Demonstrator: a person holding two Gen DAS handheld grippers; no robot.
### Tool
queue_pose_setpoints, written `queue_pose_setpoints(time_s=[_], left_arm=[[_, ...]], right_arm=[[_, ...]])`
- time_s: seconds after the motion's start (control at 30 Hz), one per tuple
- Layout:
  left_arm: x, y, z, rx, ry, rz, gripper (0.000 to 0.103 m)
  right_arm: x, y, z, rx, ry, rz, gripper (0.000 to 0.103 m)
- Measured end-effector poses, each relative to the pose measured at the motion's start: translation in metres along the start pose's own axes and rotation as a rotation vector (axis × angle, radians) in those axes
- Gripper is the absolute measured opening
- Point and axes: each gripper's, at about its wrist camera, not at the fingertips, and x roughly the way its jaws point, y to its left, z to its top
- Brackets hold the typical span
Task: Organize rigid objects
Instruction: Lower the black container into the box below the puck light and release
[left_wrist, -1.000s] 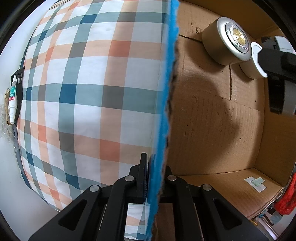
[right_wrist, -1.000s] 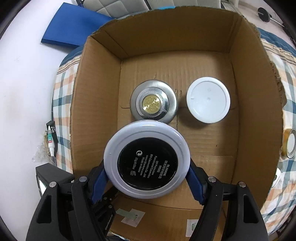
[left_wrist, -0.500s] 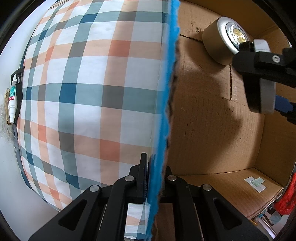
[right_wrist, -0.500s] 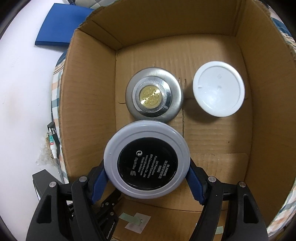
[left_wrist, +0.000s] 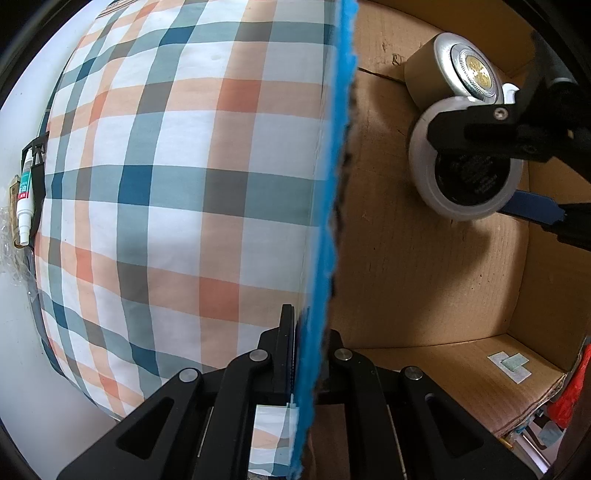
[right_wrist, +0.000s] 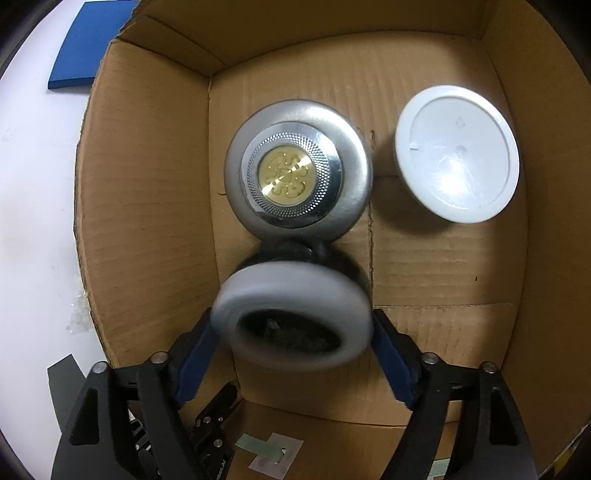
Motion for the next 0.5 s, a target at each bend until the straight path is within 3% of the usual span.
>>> queue_pose_setpoints(time_s=[0.2,0.3,0.5], left_arm=[[0.0,-0.001,0.002,0.003,0.001,0.002,0.004],[0.0,-0.002,0.002,0.005,0.001,0.004,0.004],[0.0,-0.004,0.001,0.006,-0.001,0.008,0.004]], right_arm=[[-0.007,-0.003,-0.001,-0.013,-0.003,-0.018,0.092],[-0.016,-0.004,0.001,-0.03,-0.016,-0.023,0.1],[-0.04,-0.009,-0.003,-0.049,-0.068,-0.07,0.103]])
